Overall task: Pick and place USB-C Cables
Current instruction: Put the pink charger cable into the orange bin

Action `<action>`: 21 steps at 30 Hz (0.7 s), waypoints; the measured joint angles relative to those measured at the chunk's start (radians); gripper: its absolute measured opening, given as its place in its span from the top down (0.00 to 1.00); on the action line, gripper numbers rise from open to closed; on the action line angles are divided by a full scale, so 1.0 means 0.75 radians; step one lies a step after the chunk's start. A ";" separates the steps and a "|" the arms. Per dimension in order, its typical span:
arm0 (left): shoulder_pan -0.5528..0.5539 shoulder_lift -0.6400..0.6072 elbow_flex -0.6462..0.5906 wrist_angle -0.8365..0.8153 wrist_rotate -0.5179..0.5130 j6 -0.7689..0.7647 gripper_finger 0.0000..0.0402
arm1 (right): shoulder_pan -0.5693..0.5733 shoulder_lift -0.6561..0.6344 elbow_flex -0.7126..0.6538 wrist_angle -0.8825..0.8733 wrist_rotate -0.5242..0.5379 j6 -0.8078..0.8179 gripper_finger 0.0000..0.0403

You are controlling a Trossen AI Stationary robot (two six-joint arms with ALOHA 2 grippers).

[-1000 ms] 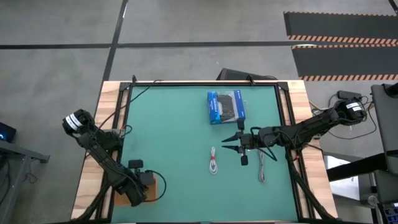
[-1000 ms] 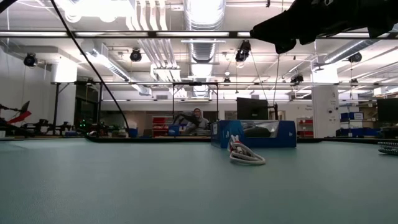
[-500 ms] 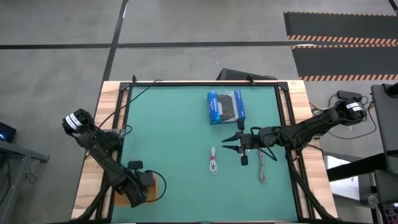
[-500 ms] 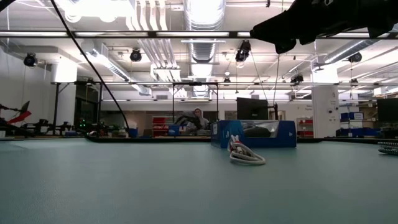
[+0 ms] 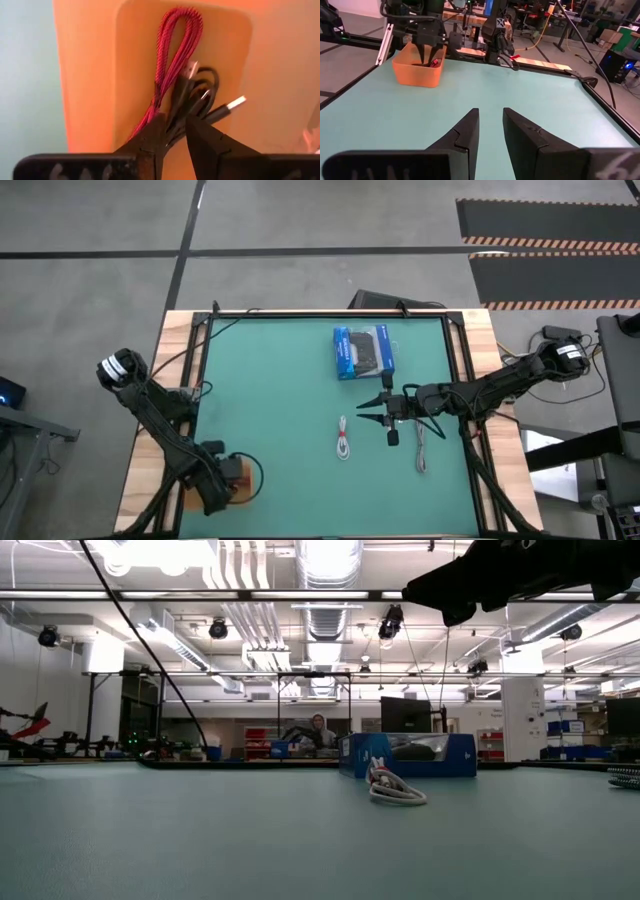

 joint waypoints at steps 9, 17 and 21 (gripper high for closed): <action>-0.010 -0.001 -0.021 -0.114 0.032 -0.016 0.99 | 0.000 0.000 0.000 0.000 0.000 0.000 0.81; -0.029 -0.001 -0.034 -0.105 0.032 -0.037 1.00 | 0.000 0.000 0.000 -0.003 0.000 0.000 0.81; -0.034 -0.001 -0.066 -0.071 0.031 -0.052 1.00 | 0.000 0.000 0.000 -0.029 0.000 0.001 0.81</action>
